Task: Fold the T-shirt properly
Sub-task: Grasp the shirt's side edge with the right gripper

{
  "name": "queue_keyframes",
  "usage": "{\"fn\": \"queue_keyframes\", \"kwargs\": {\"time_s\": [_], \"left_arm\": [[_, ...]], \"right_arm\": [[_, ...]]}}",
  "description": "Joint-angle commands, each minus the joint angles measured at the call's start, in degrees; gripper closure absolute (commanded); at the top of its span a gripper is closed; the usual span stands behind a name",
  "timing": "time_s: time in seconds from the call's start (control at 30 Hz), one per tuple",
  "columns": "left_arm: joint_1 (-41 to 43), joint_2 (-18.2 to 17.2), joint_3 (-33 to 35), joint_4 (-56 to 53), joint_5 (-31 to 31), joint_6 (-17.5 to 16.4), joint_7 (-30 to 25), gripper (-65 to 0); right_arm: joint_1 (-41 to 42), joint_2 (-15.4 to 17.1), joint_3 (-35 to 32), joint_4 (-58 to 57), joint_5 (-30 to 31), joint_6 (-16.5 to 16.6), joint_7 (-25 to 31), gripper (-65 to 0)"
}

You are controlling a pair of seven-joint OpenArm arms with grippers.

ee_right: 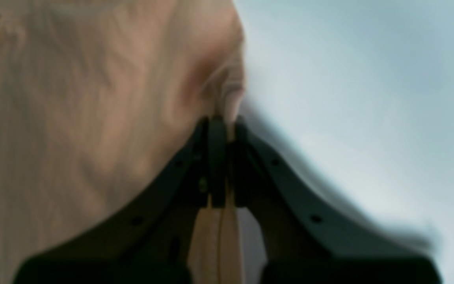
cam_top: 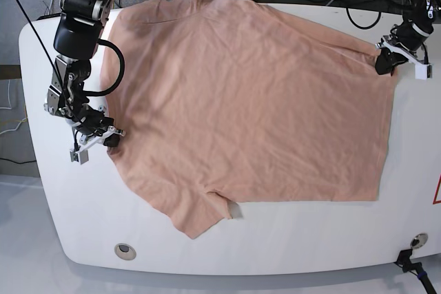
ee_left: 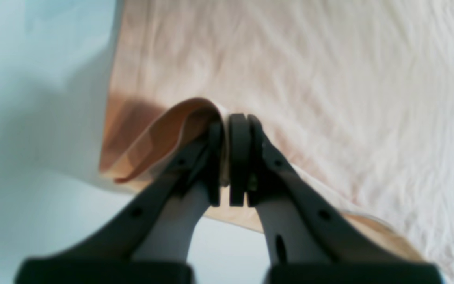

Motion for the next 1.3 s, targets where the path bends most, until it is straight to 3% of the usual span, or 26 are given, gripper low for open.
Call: {"fn": "queue_keyframes", "kwargs": {"time_s": [0.0,0.3,0.87,1.1,1.17,1.27], "left_arm": [[-0.4,-0.9,-0.2,0.8,-1.0,1.1,-1.0,-1.9],[-4.0,-0.9,1.7,0.8,-1.0,2.3,-1.0,-1.9],[-1.2,-0.9,1.5,1.1,-1.4,2.1,-1.0,-1.9],[-0.6,-1.0,1.4,1.1,-1.4,2.0,-1.0,-1.9],[-0.6,-1.0,1.4,1.1,-1.4,2.0,-1.0,-1.9],[-0.6,-1.0,1.4,1.1,-1.4,2.0,-1.0,-1.9]], "right_arm": [[2.0,0.7,0.1,0.3,-2.1,-0.5,0.1,0.0],[6.2,-2.9,0.1,0.2,-8.2,-0.5,2.2,0.0],[6.3,-2.3,0.1,0.1,-11.5,-1.0,4.1,0.0],[6.1,-2.9,0.2,0.3,-17.5,-1.0,7.0,-31.1],[6.1,-2.8,0.2,0.5,-17.3,-0.6,6.8,-35.2],[6.2,-2.3,0.2,1.7,-17.1,-0.5,5.3,-35.8]]}}
